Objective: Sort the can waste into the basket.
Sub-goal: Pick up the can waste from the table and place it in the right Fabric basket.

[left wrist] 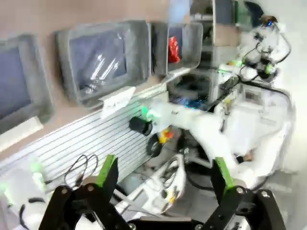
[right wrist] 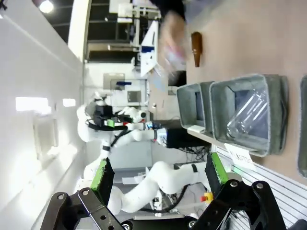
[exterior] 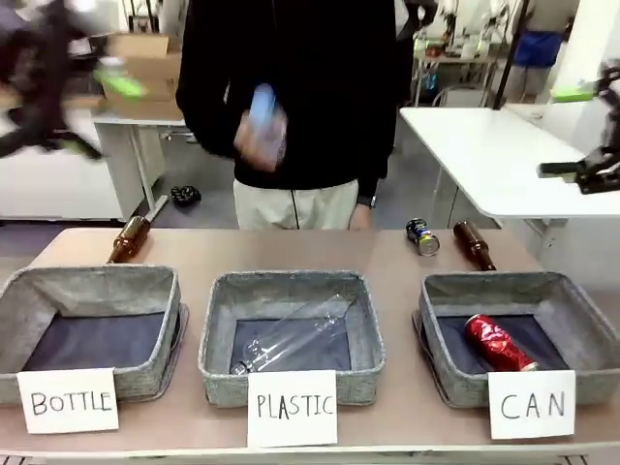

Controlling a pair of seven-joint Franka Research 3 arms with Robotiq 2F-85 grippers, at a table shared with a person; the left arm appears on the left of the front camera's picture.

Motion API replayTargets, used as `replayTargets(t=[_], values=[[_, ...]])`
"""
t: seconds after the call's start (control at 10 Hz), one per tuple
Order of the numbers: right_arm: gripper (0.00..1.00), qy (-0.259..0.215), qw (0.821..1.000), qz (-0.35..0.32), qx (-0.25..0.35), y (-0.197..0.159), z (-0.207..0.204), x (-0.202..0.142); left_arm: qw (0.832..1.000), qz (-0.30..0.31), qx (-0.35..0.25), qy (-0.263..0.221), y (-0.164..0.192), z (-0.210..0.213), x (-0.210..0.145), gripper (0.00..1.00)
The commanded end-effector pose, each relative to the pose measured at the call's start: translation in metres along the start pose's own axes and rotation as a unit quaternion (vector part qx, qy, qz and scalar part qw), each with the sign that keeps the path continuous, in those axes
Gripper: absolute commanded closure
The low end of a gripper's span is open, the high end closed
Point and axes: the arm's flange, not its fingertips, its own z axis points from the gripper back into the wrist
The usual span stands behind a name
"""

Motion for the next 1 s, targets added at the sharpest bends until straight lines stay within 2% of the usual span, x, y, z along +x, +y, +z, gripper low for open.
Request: replayTargets(t=[0.0,0.1,0.2,0.3,0.9], values=[[0.00,-0.031,0.998,-0.051,0.023,0.025,0.017,0.018,0.991,0.036,-0.128,-0.014,0.077,0.062,-0.003,0.00],[0.00,-0.028,0.998,-0.052,0.015,0.031,0.018,0.021,0.982,0.034,-0.186,-0.014,0.117,0.085,-0.007,0.00],[0.00,-0.010,1.000,-0.020,0.005,0.007,0.006,0.010,0.968,0.095,-0.226,-0.044,0.149,0.090,-0.002,0.00],[0.00,-0.010,1.000,-0.020,0.005,0.007,0.006,0.010,0.992,0.048,-0.112,-0.033,0.097,0.086,-0.030,0.00],[0.00,-0.010,1.000,-0.020,0.005,0.007,0.006,0.010,0.992,0.048,-0.112,-0.033,0.097,0.086,-0.030,0.00]])
